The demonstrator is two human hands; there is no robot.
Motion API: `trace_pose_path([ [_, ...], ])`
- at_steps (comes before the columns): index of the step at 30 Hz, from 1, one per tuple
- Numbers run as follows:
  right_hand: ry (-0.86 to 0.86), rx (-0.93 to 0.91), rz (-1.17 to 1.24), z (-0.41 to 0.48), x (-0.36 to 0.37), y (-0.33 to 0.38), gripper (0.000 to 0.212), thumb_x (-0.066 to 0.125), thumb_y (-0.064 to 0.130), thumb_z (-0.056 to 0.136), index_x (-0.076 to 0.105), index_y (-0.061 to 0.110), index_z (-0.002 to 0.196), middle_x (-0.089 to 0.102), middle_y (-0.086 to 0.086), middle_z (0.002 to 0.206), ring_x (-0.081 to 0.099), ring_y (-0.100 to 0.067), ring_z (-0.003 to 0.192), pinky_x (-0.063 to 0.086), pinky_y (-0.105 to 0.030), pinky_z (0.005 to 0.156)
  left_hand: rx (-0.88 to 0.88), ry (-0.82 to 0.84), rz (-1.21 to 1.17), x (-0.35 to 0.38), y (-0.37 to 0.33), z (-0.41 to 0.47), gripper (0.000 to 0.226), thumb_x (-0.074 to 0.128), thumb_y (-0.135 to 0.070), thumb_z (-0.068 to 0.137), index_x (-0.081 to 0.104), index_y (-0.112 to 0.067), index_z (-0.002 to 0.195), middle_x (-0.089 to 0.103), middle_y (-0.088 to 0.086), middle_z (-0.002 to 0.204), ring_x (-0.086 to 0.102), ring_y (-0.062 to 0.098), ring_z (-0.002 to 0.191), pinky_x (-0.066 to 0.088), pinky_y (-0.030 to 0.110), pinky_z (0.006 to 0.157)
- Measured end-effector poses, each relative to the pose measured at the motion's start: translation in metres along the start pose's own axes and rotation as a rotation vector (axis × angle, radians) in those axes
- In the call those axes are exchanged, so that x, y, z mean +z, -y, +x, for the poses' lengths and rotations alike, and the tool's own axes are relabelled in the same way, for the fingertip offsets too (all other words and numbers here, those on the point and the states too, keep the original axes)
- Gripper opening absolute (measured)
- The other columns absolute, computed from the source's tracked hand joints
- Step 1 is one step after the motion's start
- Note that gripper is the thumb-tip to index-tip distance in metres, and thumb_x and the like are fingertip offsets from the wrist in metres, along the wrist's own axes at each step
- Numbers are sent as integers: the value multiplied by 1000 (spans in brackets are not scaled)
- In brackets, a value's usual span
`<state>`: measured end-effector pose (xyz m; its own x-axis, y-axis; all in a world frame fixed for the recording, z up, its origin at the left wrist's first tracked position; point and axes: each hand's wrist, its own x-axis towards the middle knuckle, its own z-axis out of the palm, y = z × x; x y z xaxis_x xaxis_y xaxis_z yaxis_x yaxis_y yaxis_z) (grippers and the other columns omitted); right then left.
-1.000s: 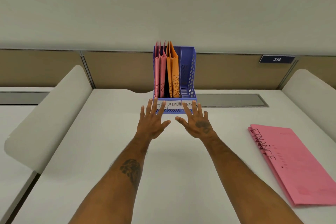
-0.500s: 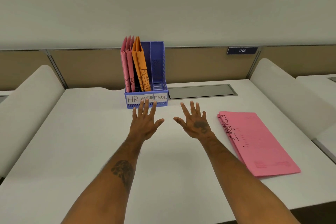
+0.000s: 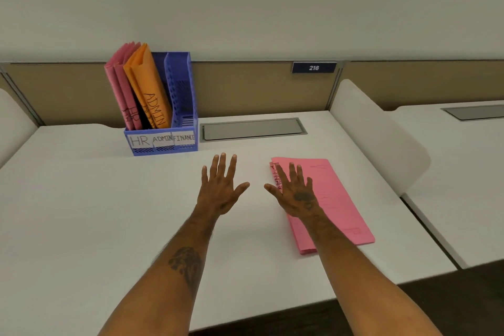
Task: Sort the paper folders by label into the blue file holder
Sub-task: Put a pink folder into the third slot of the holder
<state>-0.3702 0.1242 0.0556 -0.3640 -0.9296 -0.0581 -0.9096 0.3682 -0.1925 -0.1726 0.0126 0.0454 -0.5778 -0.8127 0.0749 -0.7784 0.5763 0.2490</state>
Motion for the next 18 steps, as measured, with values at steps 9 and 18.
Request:
trace_pose_path([
  [9,71,101,37,-4,12,-72,82,10,75,85,-9,32,152,-12,-12,160,-13,-31,147,0,-57,116,45,73,-16,40,-43,22,84,21,-71,94,-19,-28,153,-18,5,164,-21,23,150,-10,50,119],
  [18,107,207,64,11,27,-118,87,7,78,81,-6,31,153,-9,-13,161,-9,-32,148,6,-57,116,93,162,-33,74,-73,49,93,7,-79,84,-13,-23,156,-14,7,165,-18,24,151,-7,50,120],
])
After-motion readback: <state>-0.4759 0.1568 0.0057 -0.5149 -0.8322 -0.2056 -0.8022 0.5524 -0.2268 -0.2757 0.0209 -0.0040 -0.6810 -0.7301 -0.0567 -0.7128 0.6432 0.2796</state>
